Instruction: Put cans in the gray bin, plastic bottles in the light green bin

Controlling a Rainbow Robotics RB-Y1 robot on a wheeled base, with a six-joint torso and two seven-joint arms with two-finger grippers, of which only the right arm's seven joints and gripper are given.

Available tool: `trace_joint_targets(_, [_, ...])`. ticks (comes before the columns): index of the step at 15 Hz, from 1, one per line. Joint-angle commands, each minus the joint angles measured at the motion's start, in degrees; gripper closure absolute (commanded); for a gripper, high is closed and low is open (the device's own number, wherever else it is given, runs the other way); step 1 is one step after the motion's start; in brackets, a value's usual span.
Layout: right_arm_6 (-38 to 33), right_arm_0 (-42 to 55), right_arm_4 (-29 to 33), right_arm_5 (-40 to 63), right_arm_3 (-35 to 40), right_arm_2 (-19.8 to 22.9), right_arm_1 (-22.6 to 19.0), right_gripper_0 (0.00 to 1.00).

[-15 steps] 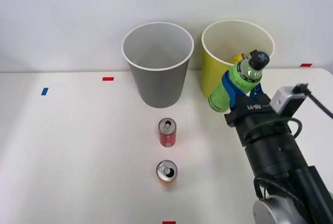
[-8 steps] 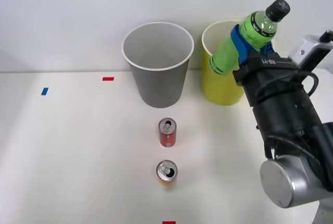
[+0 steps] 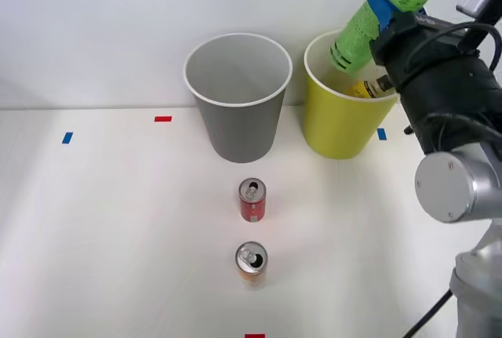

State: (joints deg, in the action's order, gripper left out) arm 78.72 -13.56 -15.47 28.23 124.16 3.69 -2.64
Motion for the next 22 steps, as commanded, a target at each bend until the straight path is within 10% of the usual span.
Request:
trace_joint_targets(1, [1.43,-7.71,-0.18,-6.08,-11.74,3.16,-0.87,1.0])
trace_joint_targets(9, [4.33,-9.29,0.53,-6.26,-15.43,2.81,-3.51,0.93])
trace_joint_targets(12, [4.33,-9.11,0.44,-6.26,-15.43,2.28,-3.24,0.2])
trace_joint_targets(13, [4.6,-8.94,0.53,-6.26,-15.43,2.11,-2.89,0.15])
trace_joint_targets(22, [8.2,5.13,0.62,-22.52,-11.74,-3.69,-3.24,0.15])
